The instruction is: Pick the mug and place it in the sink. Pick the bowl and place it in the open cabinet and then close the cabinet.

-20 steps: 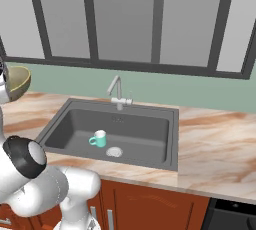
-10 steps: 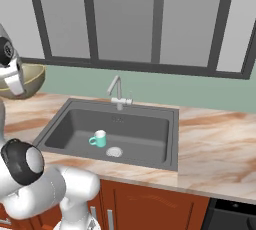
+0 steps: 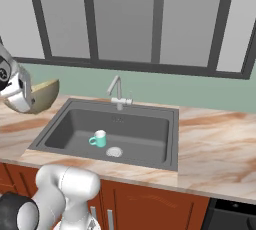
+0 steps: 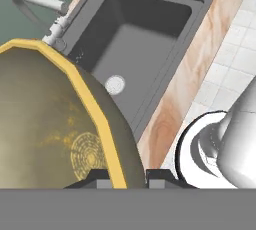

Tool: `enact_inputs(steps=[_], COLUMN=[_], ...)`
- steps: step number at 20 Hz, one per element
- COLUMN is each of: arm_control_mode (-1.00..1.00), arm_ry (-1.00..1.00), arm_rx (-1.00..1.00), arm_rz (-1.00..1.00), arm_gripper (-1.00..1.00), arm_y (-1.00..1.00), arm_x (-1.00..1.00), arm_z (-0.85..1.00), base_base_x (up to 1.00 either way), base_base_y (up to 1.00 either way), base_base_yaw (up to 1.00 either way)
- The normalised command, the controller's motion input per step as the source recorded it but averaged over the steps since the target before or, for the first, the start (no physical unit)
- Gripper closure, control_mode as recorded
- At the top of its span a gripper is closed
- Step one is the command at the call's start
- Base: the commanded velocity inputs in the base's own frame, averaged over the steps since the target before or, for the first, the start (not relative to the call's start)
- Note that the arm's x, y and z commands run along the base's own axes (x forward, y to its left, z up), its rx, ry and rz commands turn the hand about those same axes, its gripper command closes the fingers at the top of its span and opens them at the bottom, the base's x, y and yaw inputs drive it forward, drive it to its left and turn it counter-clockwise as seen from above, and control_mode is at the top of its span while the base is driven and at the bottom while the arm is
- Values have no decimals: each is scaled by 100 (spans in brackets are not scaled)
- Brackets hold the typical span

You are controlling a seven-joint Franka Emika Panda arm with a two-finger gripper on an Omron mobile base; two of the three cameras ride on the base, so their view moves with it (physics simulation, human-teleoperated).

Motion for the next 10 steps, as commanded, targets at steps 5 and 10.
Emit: enact_inputs(steps=[5,10], arm_control_mode=[-100,-100], arm_ry=[0,0], arm_rx=[13,21], arm_rz=[-14,-10], arm_gripper=[100,100], arm_y=[-43,-21], arm_x=[-17,-14], arm_z=[27,33], base_base_x=[0,0], base_base_y=[0,0], base_base_yaw=[0,0])
